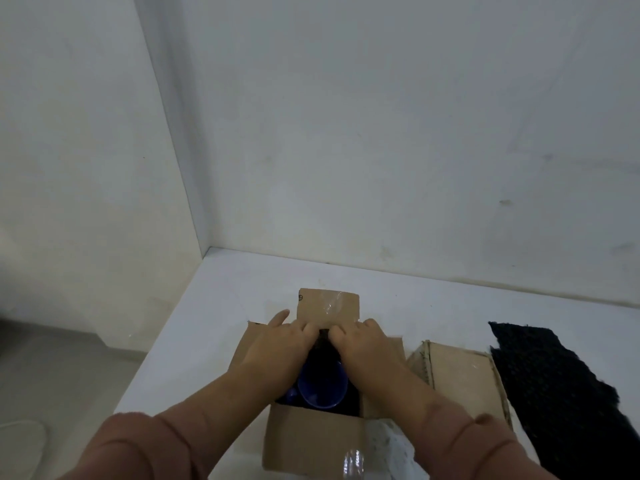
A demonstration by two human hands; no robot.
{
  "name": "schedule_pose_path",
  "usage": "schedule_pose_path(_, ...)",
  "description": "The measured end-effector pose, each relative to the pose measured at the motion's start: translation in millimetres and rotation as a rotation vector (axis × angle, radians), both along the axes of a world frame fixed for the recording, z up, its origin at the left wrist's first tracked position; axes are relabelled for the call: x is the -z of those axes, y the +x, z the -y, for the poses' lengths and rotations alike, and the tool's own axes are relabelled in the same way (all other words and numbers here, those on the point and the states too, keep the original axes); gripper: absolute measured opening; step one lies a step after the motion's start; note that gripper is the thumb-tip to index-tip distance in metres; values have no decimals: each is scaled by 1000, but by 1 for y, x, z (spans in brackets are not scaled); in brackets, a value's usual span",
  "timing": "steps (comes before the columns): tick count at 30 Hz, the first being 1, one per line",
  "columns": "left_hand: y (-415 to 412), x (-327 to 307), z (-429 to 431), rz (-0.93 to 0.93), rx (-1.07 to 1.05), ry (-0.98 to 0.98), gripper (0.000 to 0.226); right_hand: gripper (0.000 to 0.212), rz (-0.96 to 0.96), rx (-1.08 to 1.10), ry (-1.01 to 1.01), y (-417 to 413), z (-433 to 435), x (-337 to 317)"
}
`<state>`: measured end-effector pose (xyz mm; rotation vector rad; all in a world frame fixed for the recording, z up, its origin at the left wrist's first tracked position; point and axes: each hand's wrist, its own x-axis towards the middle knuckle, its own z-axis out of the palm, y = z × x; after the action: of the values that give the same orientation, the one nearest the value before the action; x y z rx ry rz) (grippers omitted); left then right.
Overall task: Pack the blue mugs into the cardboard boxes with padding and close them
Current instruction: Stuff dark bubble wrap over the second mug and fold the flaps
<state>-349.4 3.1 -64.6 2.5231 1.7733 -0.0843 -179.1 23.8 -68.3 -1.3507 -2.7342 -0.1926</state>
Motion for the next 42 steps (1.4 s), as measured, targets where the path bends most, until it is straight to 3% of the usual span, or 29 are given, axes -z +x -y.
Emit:
schedule_pose_path(2, 6, 6, -1, -106, 65, -35, 60, 21, 47, 4, -54, -6, 1, 6)
schedule_pose_path(5, 10, 17, -2, -149, 103, -49, 44, 10, 158, 31, -138, -12, 1, 9)
schedule_pose_path(13, 4, 23, -5, -229, 188, -36, 32, 20, 212, 130, -304, -10, -2, -1)
schedule_pose_path(17, 5, 21, -9, -205, 207, -65, 37, 22, 178, 133, -307, -7, -1, 0)
schedule_pose_path(20, 4, 23, -4, -219, 182, 18, 51, 26, 172, 119, -279, -3, 1, 1)
schedule_pose_path(24, 11, 20, 1, -196, 94, 12, 24, 17, 172, 87, -204, -6, 5, 4)
schedule_pose_path(27, 21, 9, 1, -232, 23, -54, 16, 16, 181, 104, -227, -10, 4, 2)
schedule_pose_path(30, 17, 7, 6, -203, 11, 17, 20, 17, 205, 117, -267, -5, 3, 1)
schedule_pose_path(34, 4, 10, 10, -98, -45, 102, 38, 25, 95, 120, -221, 0, 5, 7)
schedule_pose_path(38, -1, 17, 6, -29, -86, 79, 28, 16, 74, 105, -175, -4, 4, 12)
schedule_pose_path(42, -3, 24, 4, -24, -81, 56, 32, 16, 0, 128, -187, -5, 3, 13)
